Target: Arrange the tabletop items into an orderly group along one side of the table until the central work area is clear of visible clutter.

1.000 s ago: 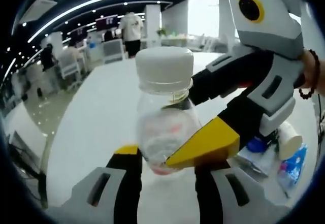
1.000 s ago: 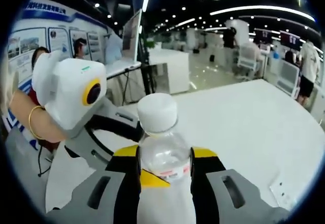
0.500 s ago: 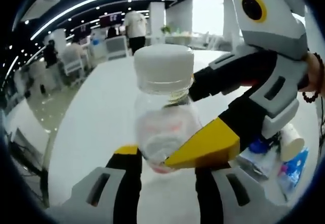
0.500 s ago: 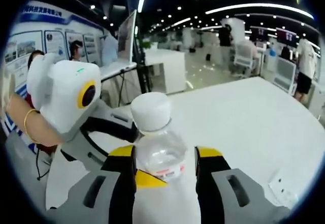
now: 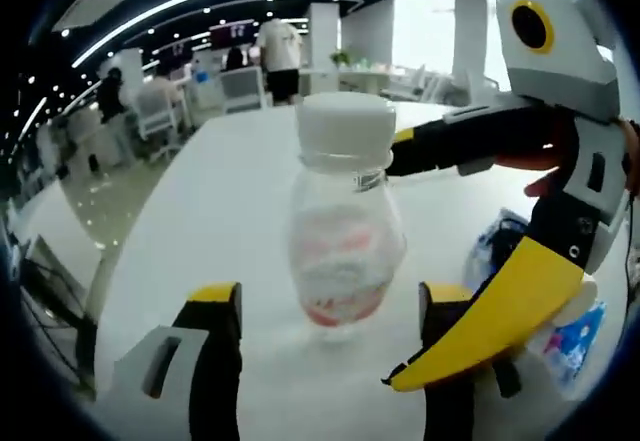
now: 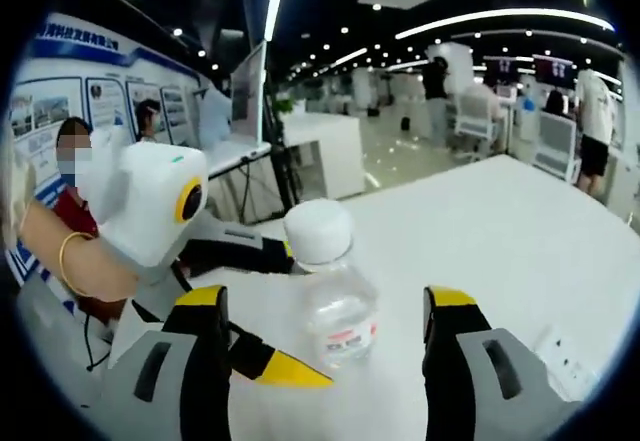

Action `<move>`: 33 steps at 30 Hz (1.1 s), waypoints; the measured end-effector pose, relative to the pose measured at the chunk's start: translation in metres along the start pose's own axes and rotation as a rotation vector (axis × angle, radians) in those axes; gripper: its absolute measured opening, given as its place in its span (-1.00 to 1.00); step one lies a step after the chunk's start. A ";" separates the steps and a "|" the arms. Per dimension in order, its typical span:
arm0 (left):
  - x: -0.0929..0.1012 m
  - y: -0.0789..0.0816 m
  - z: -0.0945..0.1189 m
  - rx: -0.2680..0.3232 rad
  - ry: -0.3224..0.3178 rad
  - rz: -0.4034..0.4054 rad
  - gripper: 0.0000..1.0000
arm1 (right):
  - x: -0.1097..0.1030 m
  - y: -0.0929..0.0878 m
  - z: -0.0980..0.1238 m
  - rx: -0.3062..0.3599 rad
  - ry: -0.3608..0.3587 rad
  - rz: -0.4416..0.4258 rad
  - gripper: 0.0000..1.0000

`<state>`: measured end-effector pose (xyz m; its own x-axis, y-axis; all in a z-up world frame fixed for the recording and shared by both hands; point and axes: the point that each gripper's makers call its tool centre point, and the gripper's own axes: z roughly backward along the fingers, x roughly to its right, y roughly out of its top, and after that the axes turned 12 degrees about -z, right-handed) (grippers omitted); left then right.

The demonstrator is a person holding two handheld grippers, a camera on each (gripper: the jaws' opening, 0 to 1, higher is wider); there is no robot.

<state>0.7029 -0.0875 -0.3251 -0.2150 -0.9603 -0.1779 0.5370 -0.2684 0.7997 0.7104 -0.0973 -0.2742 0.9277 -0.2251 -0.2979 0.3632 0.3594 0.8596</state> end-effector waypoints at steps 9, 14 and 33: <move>0.002 0.003 0.015 0.015 -0.006 0.029 0.77 | -0.013 0.007 0.016 0.011 -0.009 0.002 0.93; 0.007 0.013 0.025 0.047 -0.008 0.004 0.94 | -0.019 0.008 0.028 0.011 -0.008 -0.005 0.99; 0.047 0.036 0.061 0.068 -0.056 -0.040 0.97 | -0.029 -0.002 0.100 0.032 -0.092 -0.042 0.99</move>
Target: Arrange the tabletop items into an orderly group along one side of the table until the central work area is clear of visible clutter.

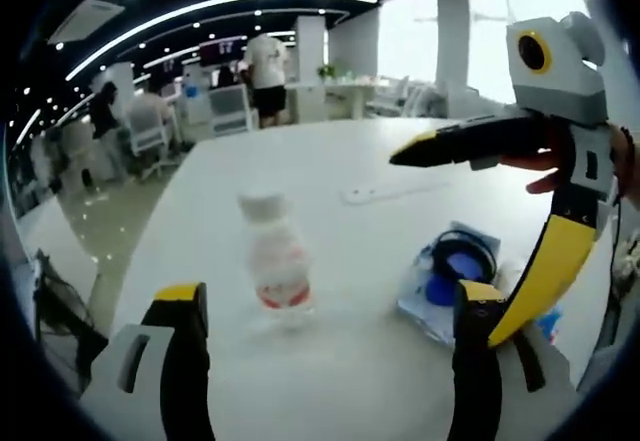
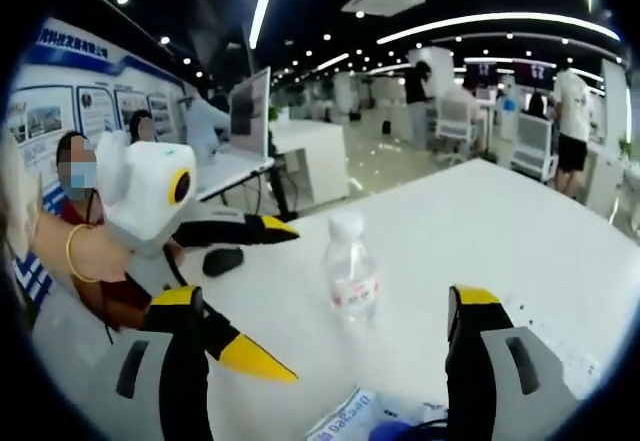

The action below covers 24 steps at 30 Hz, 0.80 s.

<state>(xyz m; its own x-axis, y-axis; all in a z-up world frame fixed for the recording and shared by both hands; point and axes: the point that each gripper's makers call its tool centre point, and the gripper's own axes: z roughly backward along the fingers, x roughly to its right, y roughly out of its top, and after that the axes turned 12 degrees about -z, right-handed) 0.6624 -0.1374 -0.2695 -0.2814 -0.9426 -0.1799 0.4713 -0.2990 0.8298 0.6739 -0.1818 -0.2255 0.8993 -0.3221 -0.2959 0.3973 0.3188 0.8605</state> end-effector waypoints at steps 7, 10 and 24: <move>0.020 0.013 0.013 0.024 -0.025 0.006 0.96 | 0.004 -0.005 0.031 0.020 -0.038 -0.026 0.99; 0.028 0.015 0.016 0.023 -0.037 0.000 0.95 | 0.005 -0.010 0.043 0.025 -0.052 -0.044 0.99; 0.065 -0.003 0.014 -0.013 -0.099 0.017 0.78 | 0.033 -0.040 0.091 0.027 -0.143 -0.083 0.99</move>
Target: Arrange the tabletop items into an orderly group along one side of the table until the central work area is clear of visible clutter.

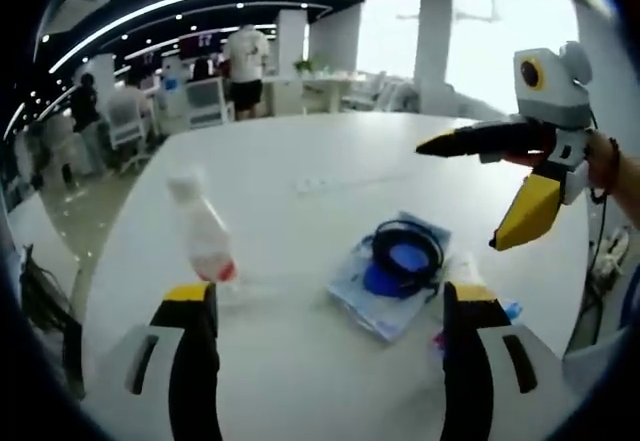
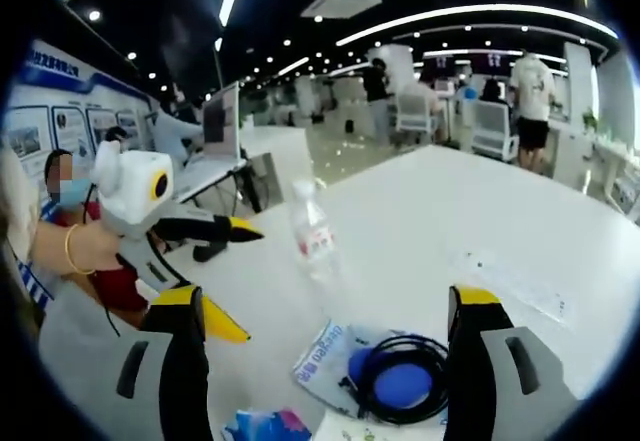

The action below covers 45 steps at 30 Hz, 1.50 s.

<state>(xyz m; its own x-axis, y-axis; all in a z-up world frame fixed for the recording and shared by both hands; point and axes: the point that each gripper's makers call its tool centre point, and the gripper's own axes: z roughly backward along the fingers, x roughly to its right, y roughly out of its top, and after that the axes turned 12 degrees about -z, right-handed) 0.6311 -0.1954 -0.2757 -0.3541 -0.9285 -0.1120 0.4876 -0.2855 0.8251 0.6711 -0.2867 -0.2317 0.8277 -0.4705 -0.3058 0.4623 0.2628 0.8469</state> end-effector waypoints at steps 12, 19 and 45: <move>0.016 -0.023 -0.016 -0.039 -0.023 0.027 0.46 | 0.042 -0.043 0.016 -0.029 -0.074 -0.068 0.94; 0.022 -0.033 -0.027 -0.058 -0.030 0.035 0.32 | 0.073 -0.067 0.027 -0.027 -0.133 -0.125 0.75; 0.061 -0.068 -0.062 -0.151 -0.116 0.169 -0.21 | 0.144 -0.127 0.033 -0.076 -0.317 -0.198 -0.13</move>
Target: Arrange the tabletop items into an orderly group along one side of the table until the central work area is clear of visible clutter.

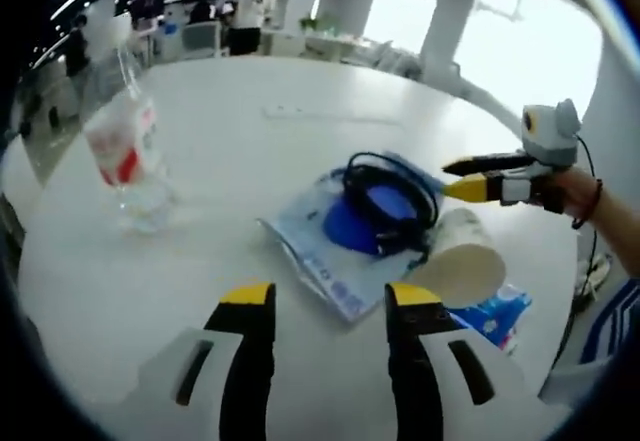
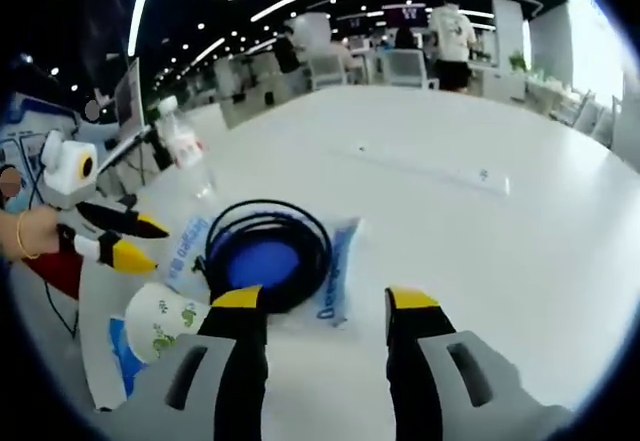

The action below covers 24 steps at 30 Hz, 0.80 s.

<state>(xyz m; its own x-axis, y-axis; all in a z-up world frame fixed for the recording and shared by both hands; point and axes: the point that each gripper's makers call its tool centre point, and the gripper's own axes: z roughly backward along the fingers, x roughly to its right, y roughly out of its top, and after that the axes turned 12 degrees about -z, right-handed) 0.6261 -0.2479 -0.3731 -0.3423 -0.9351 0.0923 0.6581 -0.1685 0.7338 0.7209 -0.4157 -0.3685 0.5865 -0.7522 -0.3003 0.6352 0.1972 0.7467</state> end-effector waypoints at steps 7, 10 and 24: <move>0.000 -0.008 -0.008 -0.043 0.006 0.024 -0.25 | 0.000 -0.007 -0.010 -0.013 0.003 -0.017 -0.35; 0.005 -0.010 -0.011 -0.058 0.000 0.028 -0.34 | -0.001 -0.008 -0.013 -0.011 0.003 -0.019 -0.41; 0.005 -0.015 -0.018 -0.091 0.006 0.082 -0.59 | 0.009 -0.007 -0.011 -0.007 -0.041 -0.021 -0.73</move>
<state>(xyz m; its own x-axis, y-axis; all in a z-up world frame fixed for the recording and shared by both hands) 0.6266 -0.2556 -0.3961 -0.2808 -0.9488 0.1451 0.7423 -0.1188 0.6595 0.7276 -0.4168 -0.3831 0.5523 -0.7811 -0.2914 0.6505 0.1851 0.7366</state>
